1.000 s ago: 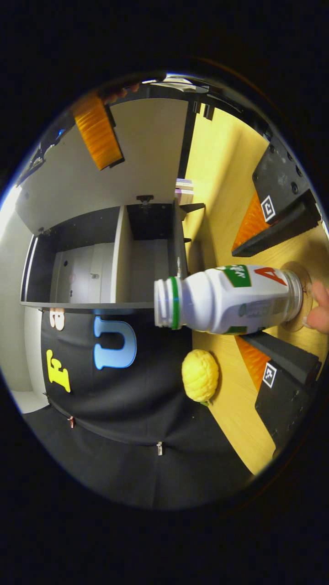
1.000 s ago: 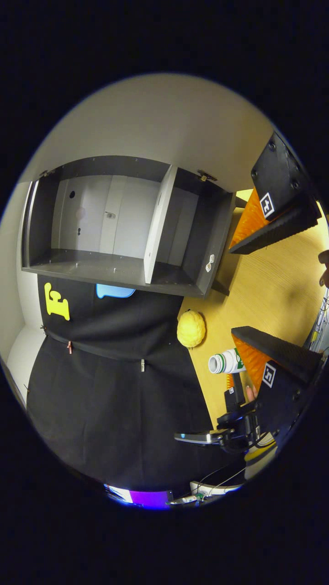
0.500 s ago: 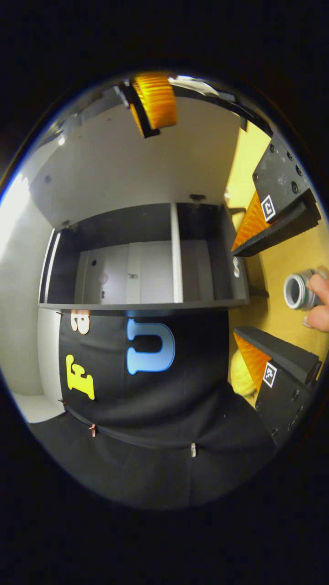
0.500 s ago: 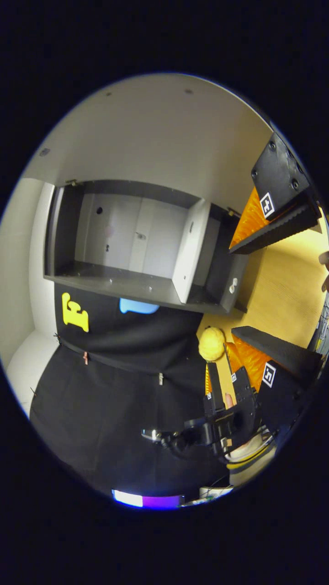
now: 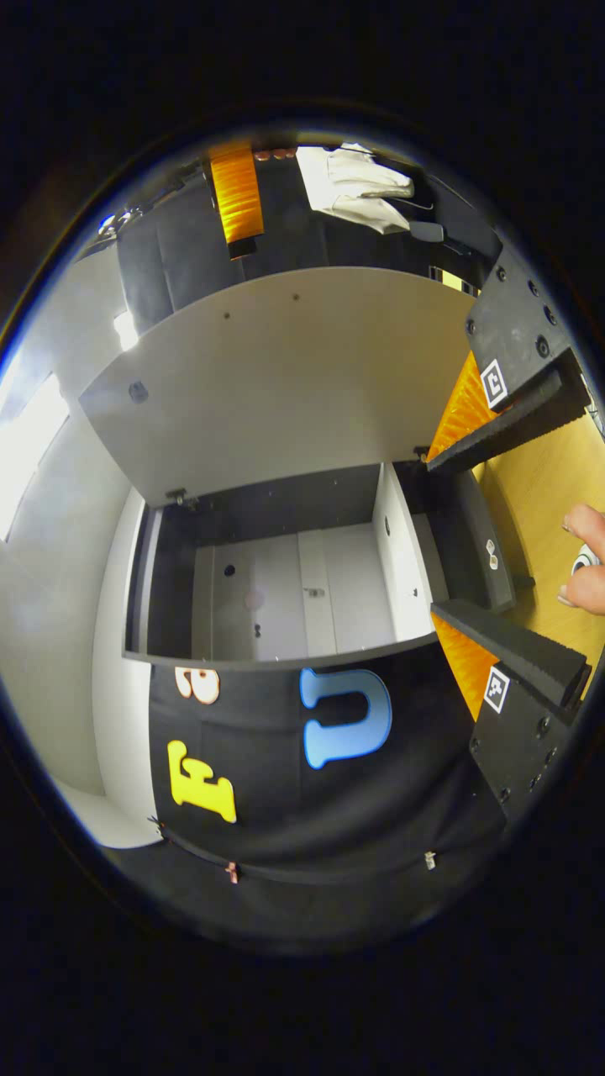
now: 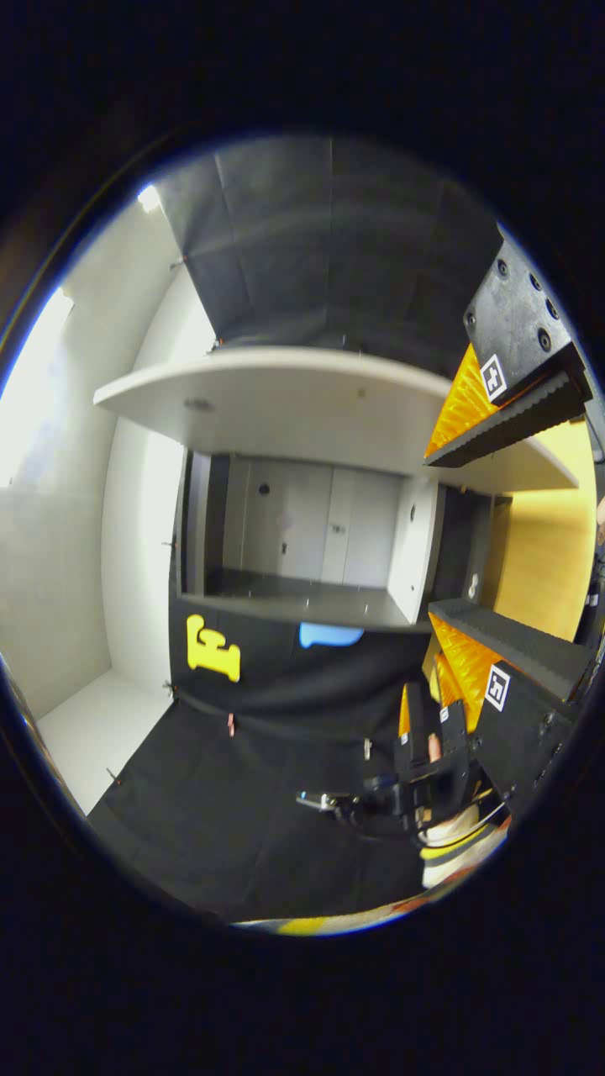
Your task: Open the cabinet door with the right hand, grasp the bottle in the cabinet with the left hand and place it on the coaster, then close the cabinet door with the right hand.
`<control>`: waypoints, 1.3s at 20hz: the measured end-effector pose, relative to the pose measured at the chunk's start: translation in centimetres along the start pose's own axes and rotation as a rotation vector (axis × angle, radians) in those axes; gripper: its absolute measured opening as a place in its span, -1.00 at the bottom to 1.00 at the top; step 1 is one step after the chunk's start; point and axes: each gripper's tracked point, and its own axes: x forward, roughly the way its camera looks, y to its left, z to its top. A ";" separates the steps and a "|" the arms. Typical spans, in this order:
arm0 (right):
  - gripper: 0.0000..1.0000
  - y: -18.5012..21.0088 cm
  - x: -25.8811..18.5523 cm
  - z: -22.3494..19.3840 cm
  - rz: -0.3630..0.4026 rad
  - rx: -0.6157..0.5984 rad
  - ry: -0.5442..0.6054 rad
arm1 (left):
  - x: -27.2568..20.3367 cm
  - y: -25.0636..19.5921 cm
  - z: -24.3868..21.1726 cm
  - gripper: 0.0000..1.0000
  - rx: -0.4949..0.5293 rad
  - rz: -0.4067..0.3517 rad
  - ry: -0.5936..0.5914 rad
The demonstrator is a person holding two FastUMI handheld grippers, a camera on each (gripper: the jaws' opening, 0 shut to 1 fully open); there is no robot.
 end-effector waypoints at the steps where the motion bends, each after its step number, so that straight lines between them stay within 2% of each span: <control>1: 0.91 -2.1 -0.9 -0.2 -0.056 0.000 0.007 | 0.4 -0.8 0.4 0.91 0.004 -0.018 0.005; 3: 0.95 -6.3 -2.0 0.2 -0.145 0.022 -0.007 | 1.3 -2.9 1.0 0.86 0.005 -0.048 0.003; 4: 0.95 -8.5 -1.7 0.2 -0.189 0.034 -0.019 | 1.7 -3.8 1.3 0.93 0.000 -0.053 0.000; 6: 1.00 -11.7 -0.3 -0.3 -0.205 0.063 -0.017 | 3.0 -5.3 1.6 0.92 -0.024 -0.043 0.002; 8: 0.89 -13.2 1.6 -0.5 -0.158 0.096 -0.019 | 3.9 -6.3 2.1 0.92 -0.050 -0.012 0.005; 9: 1.00 -13.6 2.6 -0.5 -0.125 0.116 -0.021 | 4.3 -6.5 2.4 0.92 -0.059 0.008 0.003; 10: 0.94 -13.9 3.6 -0.7 -0.089 0.128 -0.023 | 4.6 -6.7 2.5 0.92 -0.064 0.032 0.006; 14: 0.94 -14.8 6.8 -0.7 0.036 0.118 -0.043 | 4.7 -6.0 2.2 0.93 -0.076 0.166 0.032; 15: 1.00 -14.9 6.4 -1.0 0.065 0.119 -0.043 | 4.7 -5.8 2.2 0.92 -0.077 0.196 0.036; 16: 0.91 -14.9 6.7 -1.0 0.100 0.126 -0.042 | 4.2 -5.7 2.1 0.93 -0.076 0.227 0.040; 17: 0.91 -14.4 6.9 -0.8 0.143 0.143 -0.043 | 3.8 -5.5 2.1 0.99 -0.076 0.259 0.046; 20: 1.00 -12.5 7.5 -1.1 0.250 0.164 -0.026 | 2.0 -4.4 2.0 0.92 -0.083 0.344 0.068; 21: 0.94 -11.6 7.6 -0.9 0.283 0.169 -0.023 | 1.3 -3.8 1.8 0.93 -0.086 0.375 0.081; 26: 0.95 -4.0 9.1 -0.7 0.412 0.182 0.017 | -3.3 -0.3 0.7 0.93 -0.091 0.476 0.096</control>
